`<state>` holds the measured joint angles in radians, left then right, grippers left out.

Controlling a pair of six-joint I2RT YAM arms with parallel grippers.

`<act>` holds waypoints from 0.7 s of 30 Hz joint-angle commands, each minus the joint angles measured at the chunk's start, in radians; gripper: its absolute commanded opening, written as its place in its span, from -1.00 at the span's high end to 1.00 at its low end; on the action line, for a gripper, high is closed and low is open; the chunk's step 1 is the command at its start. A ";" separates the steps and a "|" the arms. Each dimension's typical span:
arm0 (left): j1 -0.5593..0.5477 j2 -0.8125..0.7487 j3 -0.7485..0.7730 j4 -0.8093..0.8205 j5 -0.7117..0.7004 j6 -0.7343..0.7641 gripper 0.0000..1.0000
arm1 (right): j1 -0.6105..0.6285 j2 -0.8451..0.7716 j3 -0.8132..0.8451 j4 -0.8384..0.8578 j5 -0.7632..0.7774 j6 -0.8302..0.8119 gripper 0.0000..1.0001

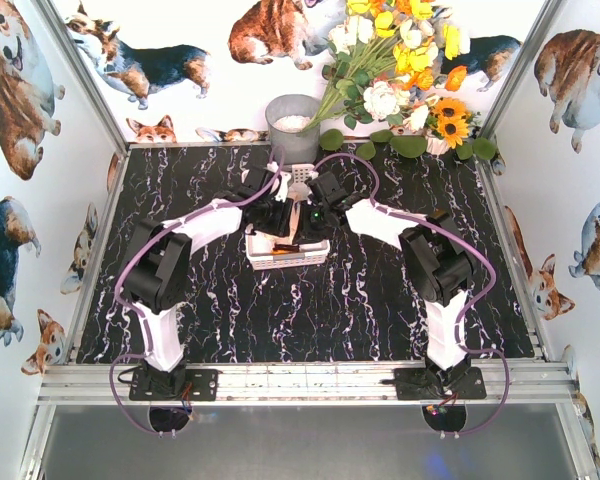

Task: Put the gloves into the storage basket
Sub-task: Reset both arms

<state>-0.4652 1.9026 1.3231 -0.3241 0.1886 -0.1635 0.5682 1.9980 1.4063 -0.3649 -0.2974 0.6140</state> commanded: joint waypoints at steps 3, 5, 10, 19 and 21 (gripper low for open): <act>0.010 0.055 -0.037 0.022 -0.043 -0.028 0.24 | -0.014 -0.034 0.040 0.021 0.048 -0.056 0.68; 0.010 0.050 -0.024 0.034 -0.029 -0.032 0.21 | -0.014 -0.065 0.038 0.016 0.046 -0.067 0.55; 0.009 -0.012 0.035 0.047 -0.005 -0.015 0.01 | -0.014 -0.181 0.013 -0.009 0.066 -0.098 0.25; 0.031 -0.272 0.032 0.027 -0.209 0.055 -0.87 | -0.061 -0.545 -0.156 -0.043 0.241 -0.153 -0.11; 0.076 -0.327 -0.014 0.047 -0.265 0.052 -0.99 | -0.094 -0.639 -0.241 -0.005 0.320 -0.179 -0.23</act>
<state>-0.4568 1.6867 1.3415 -0.3138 0.0628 -0.1368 0.5289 1.5196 1.2766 -0.4129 -0.1387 0.4934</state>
